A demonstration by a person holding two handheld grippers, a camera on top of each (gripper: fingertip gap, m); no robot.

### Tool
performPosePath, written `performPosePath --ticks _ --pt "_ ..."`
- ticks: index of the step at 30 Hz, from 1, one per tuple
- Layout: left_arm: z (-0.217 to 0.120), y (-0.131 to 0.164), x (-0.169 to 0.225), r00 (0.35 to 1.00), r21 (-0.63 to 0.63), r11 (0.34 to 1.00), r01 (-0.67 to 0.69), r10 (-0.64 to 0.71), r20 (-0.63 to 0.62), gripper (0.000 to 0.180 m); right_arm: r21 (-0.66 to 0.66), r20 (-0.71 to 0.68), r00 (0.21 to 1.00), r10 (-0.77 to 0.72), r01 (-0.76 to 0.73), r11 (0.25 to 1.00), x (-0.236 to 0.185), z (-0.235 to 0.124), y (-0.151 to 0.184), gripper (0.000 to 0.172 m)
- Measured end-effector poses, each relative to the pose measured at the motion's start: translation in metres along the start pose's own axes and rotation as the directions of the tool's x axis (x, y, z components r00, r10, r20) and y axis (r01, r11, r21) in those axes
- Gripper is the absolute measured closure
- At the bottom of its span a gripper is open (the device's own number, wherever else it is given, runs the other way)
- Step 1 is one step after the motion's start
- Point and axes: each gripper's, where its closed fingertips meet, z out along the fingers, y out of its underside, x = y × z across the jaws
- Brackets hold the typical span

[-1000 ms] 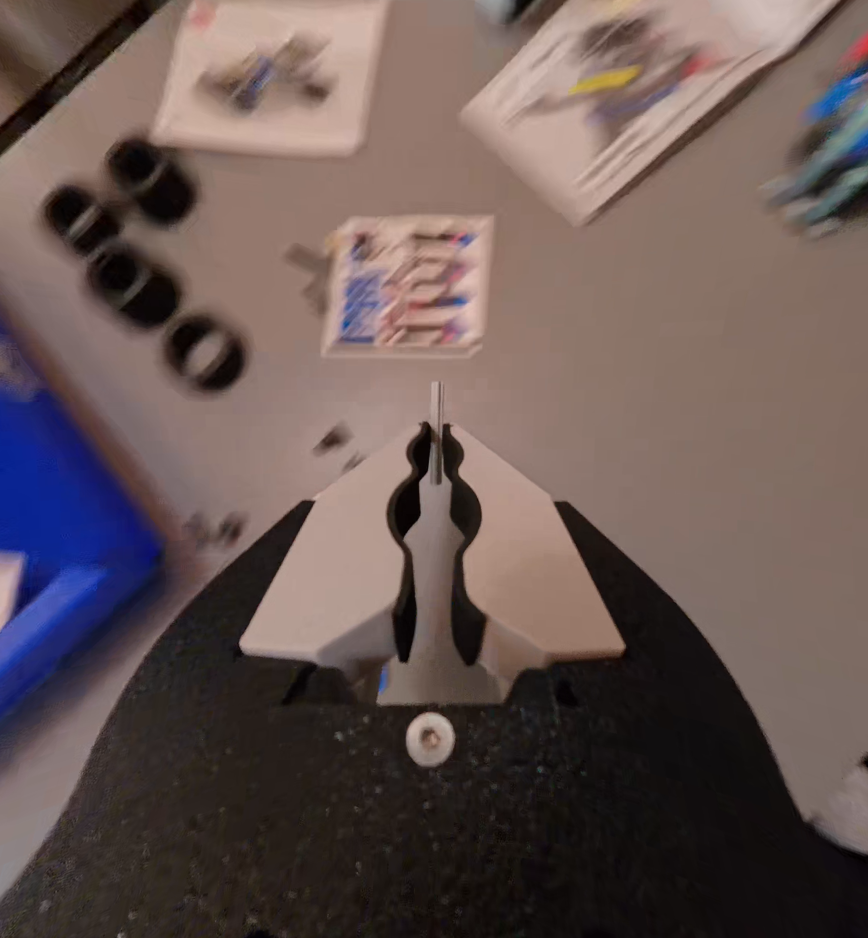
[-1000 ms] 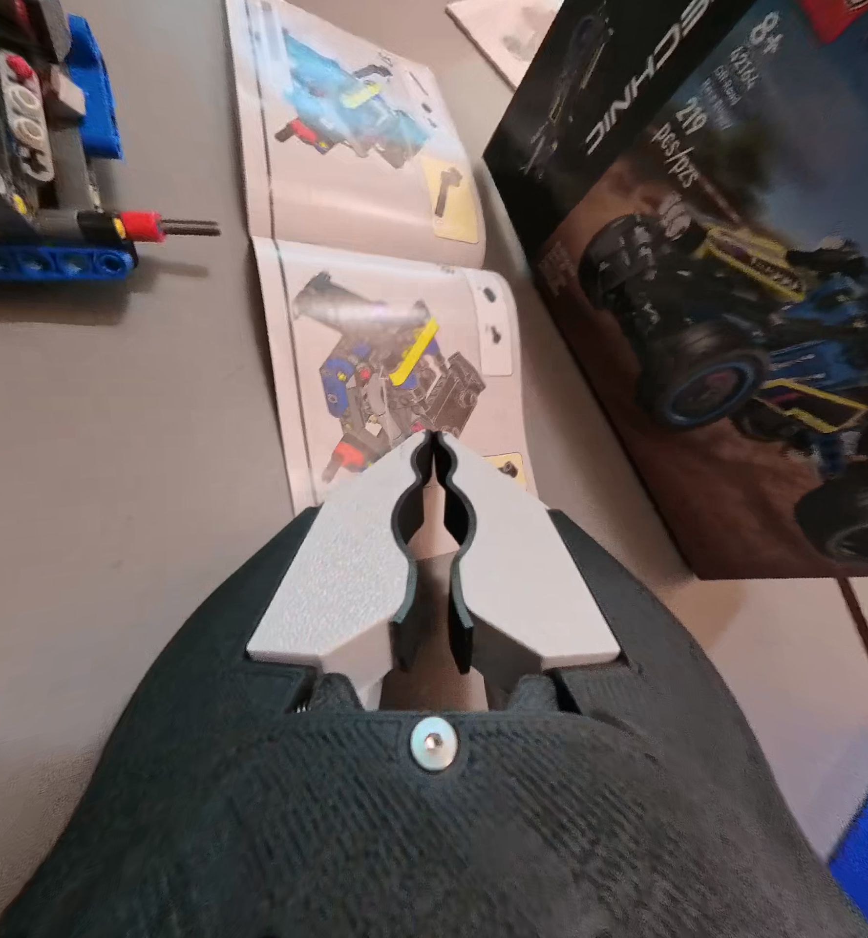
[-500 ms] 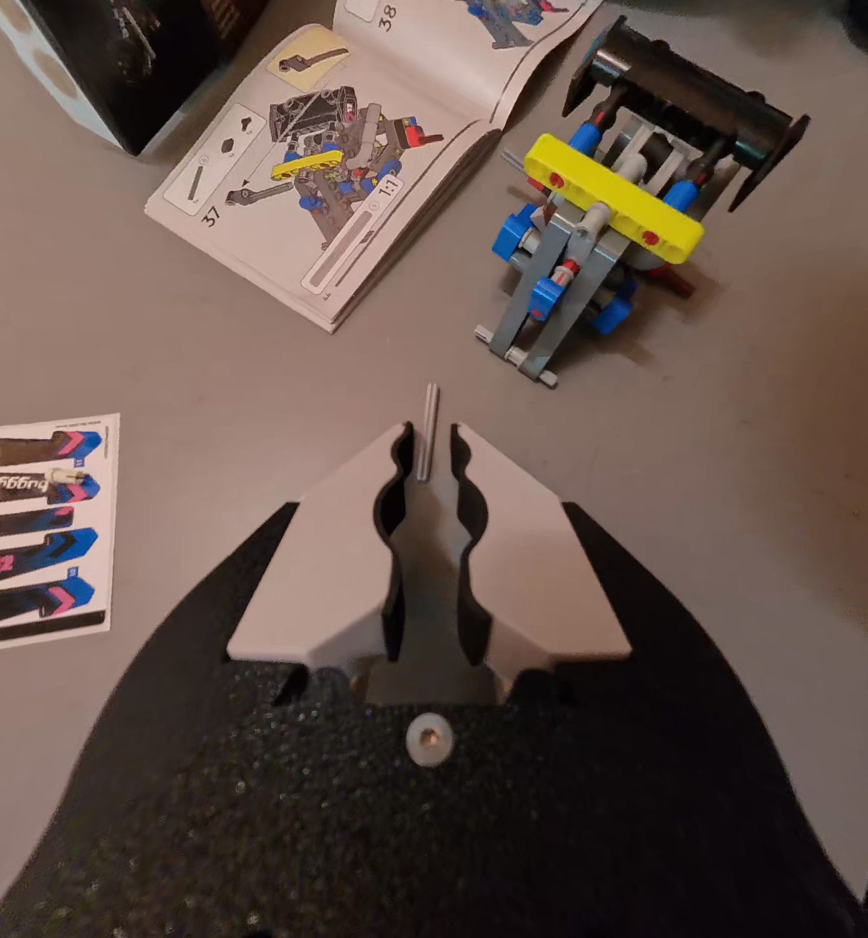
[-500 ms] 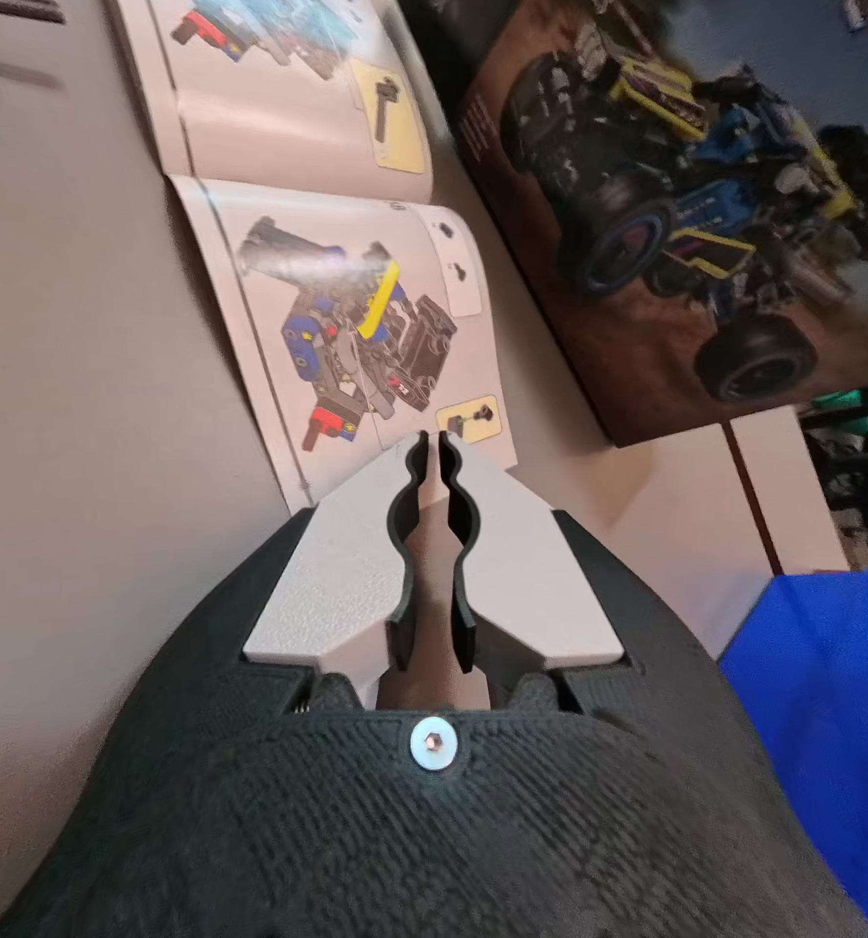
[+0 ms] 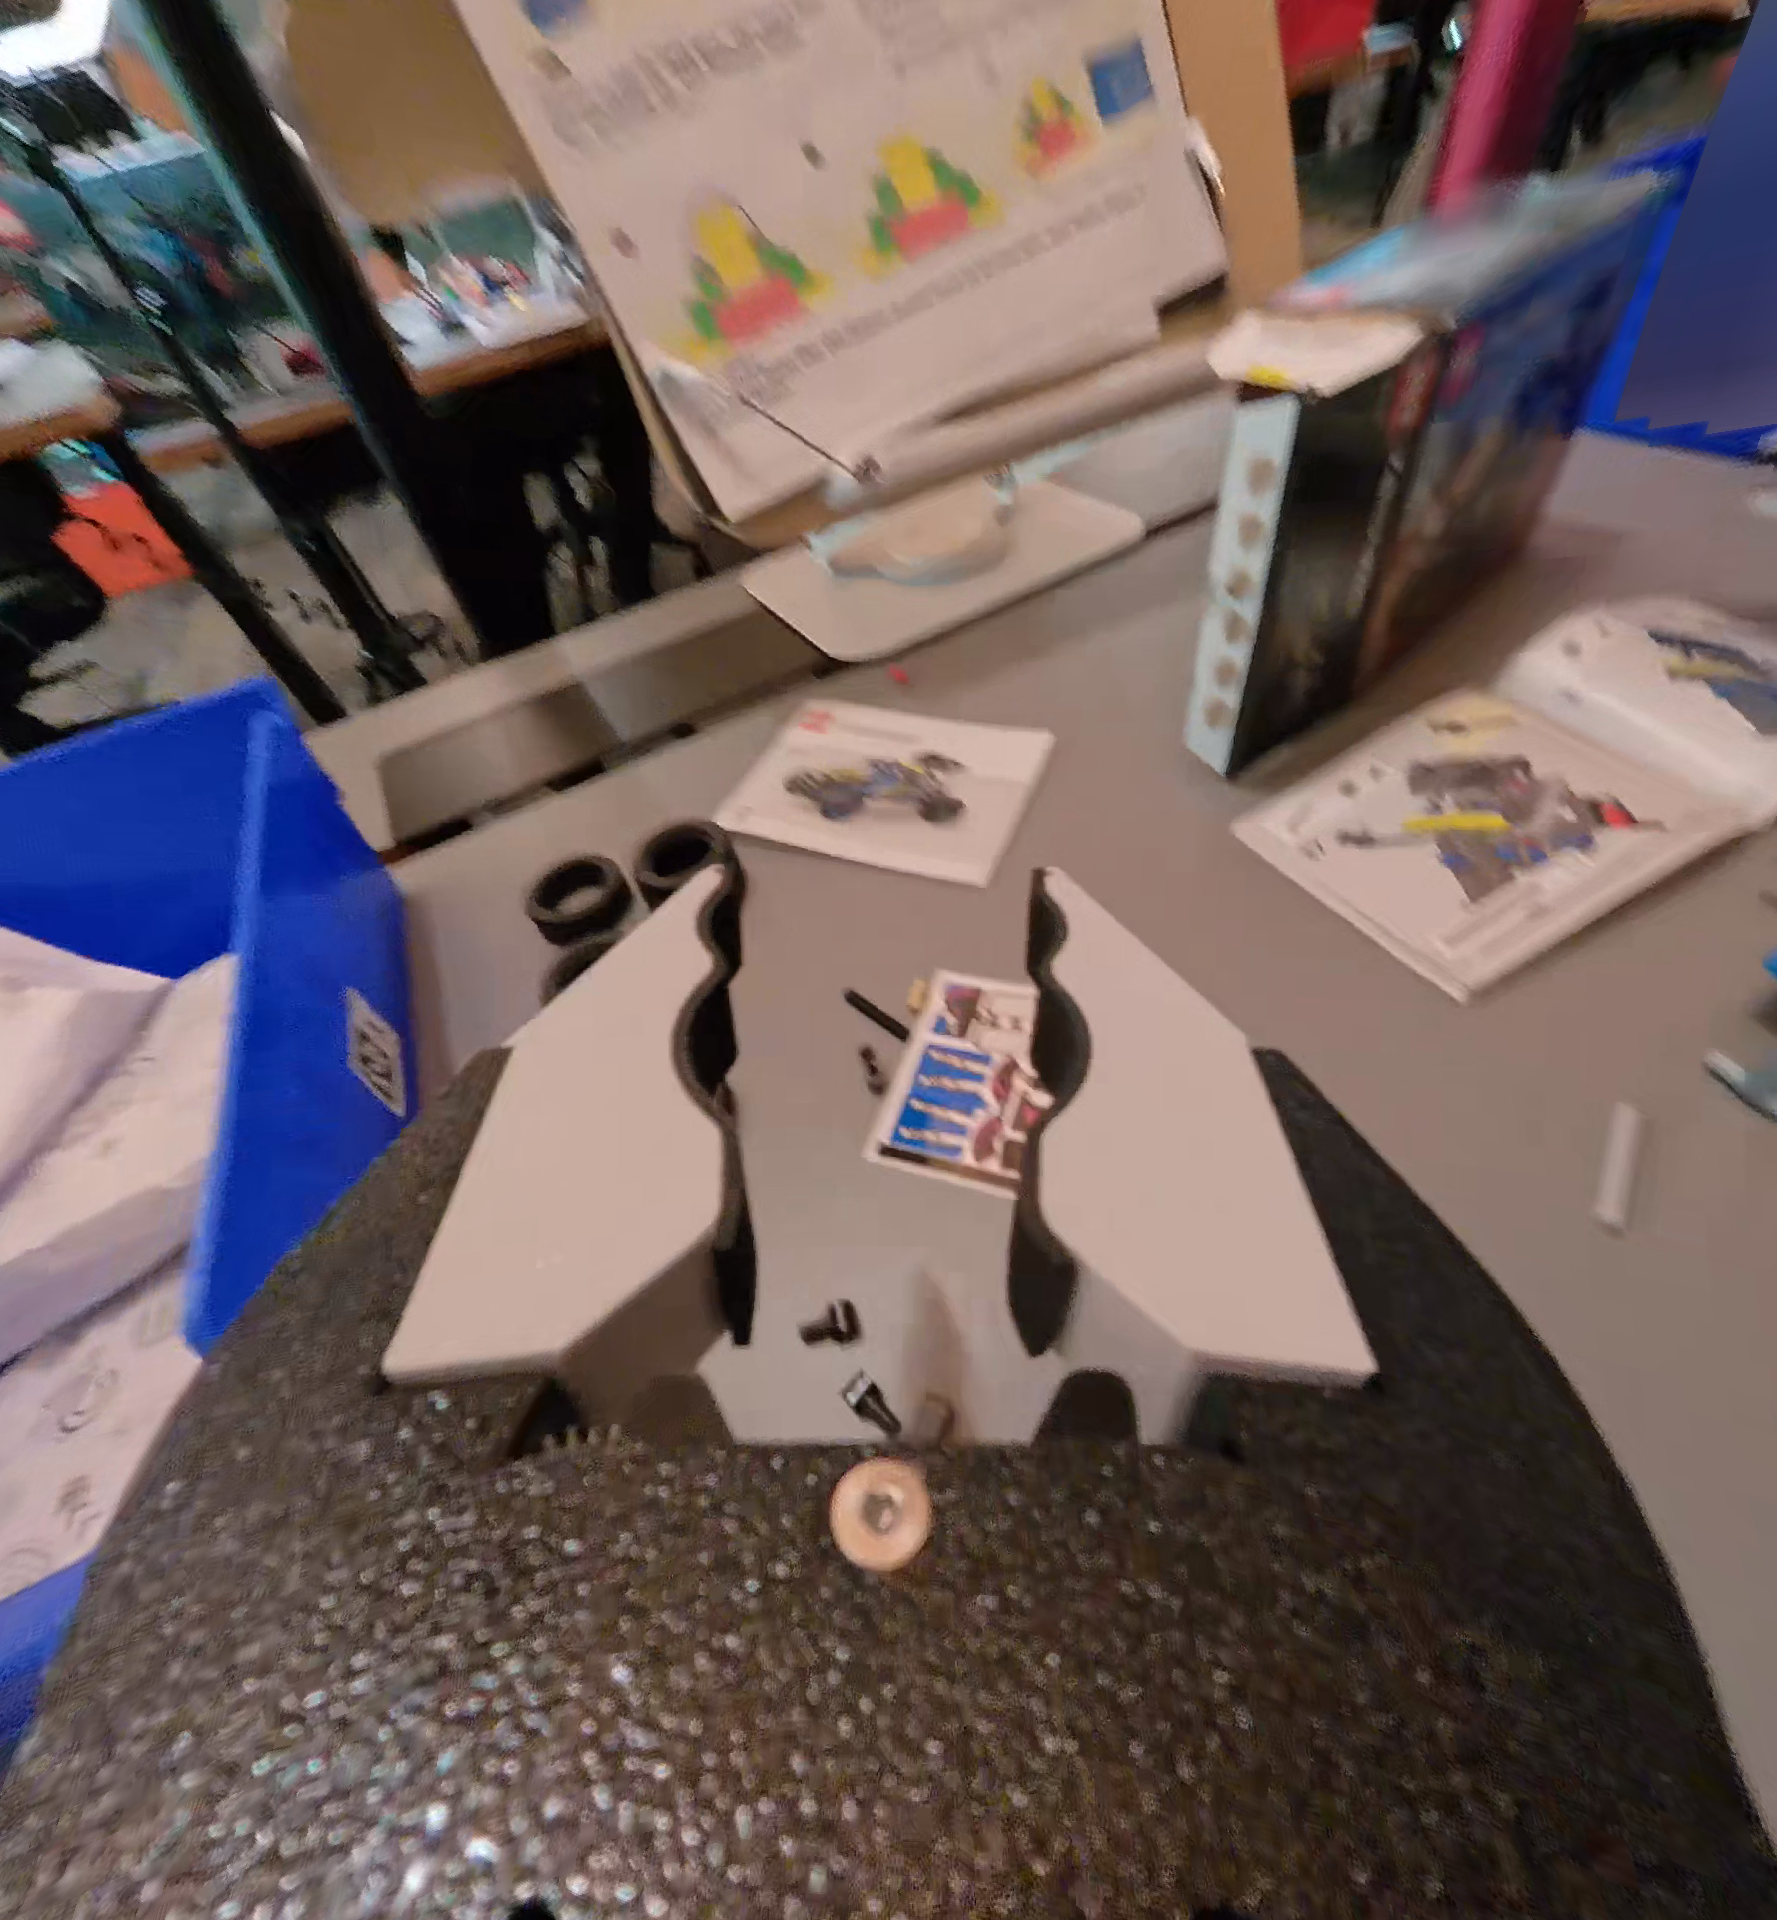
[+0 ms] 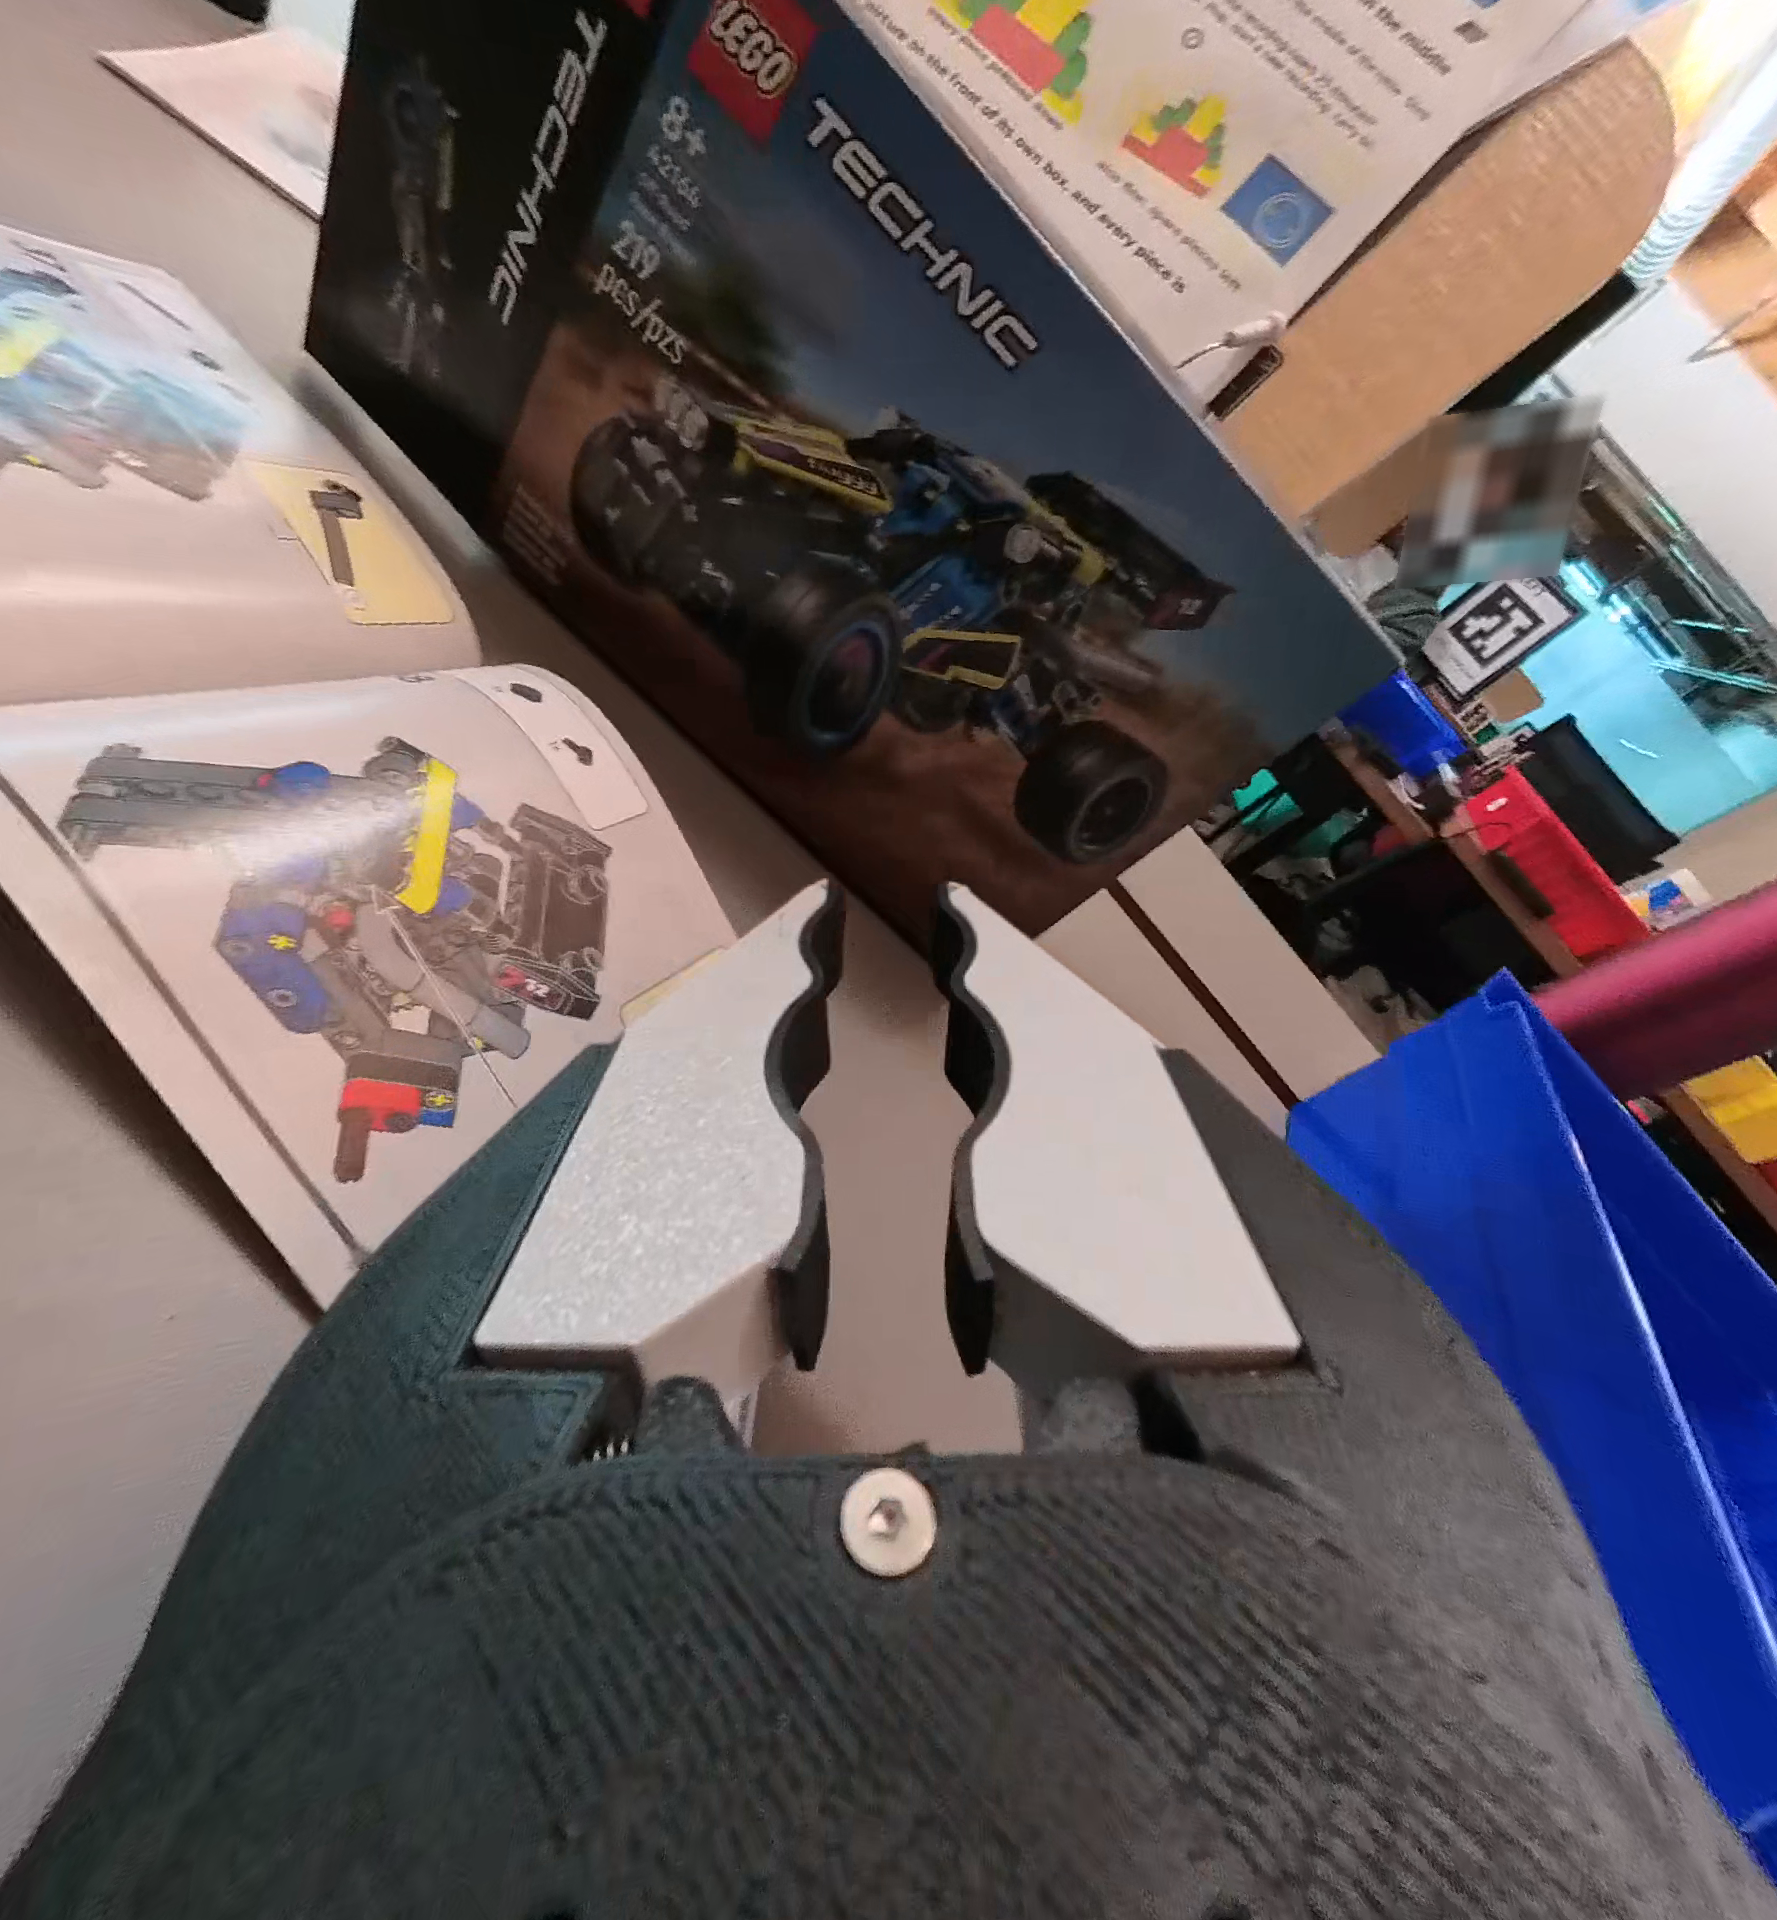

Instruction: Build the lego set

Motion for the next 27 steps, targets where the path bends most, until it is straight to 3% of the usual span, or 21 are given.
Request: performPosePath --ticks 6,9,11,13,17,20,24,27 --pt "0.001 -0.012 -0.035 0.973 0.117 0.990 -0.084 0.056 0.224 0.085 -0.023 -0.061 0.998 -0.009 0.008 1.000 0.010 0.002 0.006 0.160" --pt "-0.005 -0.007 -0.051 0.943 0.072 0.987 -0.143 0.113 0.312 0.096 -0.023 -0.089 0.996 -0.014 0.012 1.000 0.014 0.002 0.006 0.161" --pt "-0.009 0.000 -0.056 0.954 0.030 0.992 -0.126 0.113 0.277 0.115 -0.022 -0.085 0.996 -0.012 0.011 1.000 0.013 0.002 0.006 0.161" --pt "-0.007 0.013 -0.053 0.983 -0.047 0.995 -0.083 0.090 0.163 0.128 -0.027 -0.078 0.997 -0.013 0.011 1.000 0.012 0.003 0.007 0.161" --pt "0.005 0.056 -0.034 0.996 -0.310 0.947 -0.081 0.066 -0.059 0.140 -0.038 -0.069 0.997 -0.025 0.023 0.999 0.010 0.005 0.009 0.161" --pt "0.024 0.075 -0.033 0.997 -0.413 0.908 -0.073 0.056 -0.053 0.146 -0.039 -0.065 0.997 -0.035 0.032 0.999 0.008 0.005 0.009 0.161" --pt "0.056 0.082 -0.010 0.985 -0.462 0.885 0.052 -0.121 -0.122 0.149 -0.046 -0.064 0.997 -0.042 0.039 0.998 0.008 0.006 0.010 0.161" --pt "0.068 0.103 -0.013 0.990 -0.554 0.831 0.046 -0.113 -0.088 0.153 -0.043 -0.064 0.997 -0.043 0.040 0.998 0.008 0.006 0.009 0.161"
